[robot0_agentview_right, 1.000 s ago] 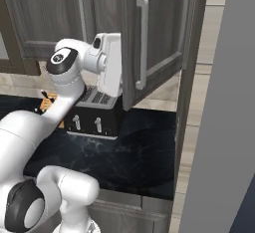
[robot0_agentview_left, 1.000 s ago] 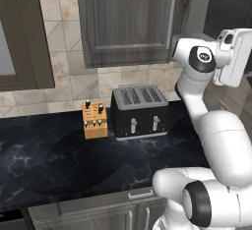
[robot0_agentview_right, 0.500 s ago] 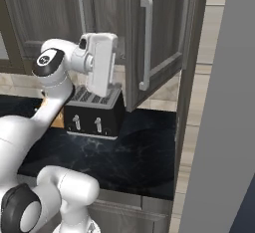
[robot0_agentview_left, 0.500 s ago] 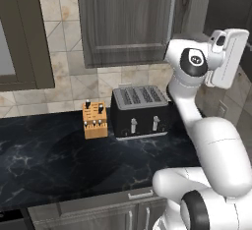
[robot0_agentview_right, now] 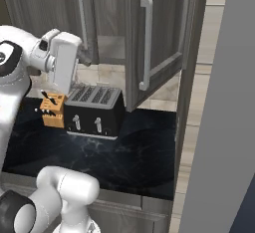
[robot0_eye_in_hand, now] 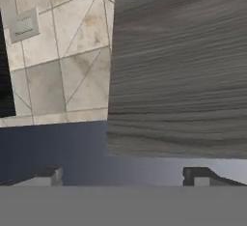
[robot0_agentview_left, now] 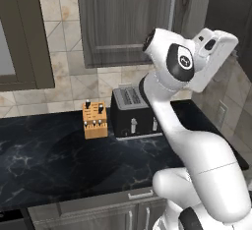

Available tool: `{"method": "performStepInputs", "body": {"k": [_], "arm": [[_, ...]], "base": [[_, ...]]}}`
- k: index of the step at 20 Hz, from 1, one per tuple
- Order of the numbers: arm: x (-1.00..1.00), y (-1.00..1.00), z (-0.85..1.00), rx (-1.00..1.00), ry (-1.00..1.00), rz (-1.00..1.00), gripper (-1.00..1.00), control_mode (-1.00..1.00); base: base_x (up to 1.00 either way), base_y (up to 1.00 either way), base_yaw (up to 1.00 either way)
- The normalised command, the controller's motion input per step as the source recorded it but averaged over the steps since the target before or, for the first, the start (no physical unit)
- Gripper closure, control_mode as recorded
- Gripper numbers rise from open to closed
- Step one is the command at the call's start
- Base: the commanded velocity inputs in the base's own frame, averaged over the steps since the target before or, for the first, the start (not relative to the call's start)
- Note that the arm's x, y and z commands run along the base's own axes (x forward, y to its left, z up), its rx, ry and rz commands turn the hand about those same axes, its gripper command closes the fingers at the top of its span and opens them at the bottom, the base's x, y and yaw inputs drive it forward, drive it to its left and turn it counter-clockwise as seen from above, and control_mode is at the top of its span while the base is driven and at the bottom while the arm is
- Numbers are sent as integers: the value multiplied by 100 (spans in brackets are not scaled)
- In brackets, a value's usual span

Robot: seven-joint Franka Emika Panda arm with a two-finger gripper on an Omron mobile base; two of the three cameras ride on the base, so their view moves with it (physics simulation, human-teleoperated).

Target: Open the cabinet. Pick the spray and place it next to the sink. Then close the cabinet.

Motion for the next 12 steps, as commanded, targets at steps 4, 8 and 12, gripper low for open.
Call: {"method": "performStepInputs", "body": {"k": [4, 8, 12], "arm": [[-18, 29, 0, 46, -40, 14, -100, -100], [-2, 6, -10, 44, -41, 11, -100, -100], [27, 1, -25, 37, -33, 10, -100, -100]], "base": [[0, 0, 0], [0, 0, 0], [0, 0, 0]]}}
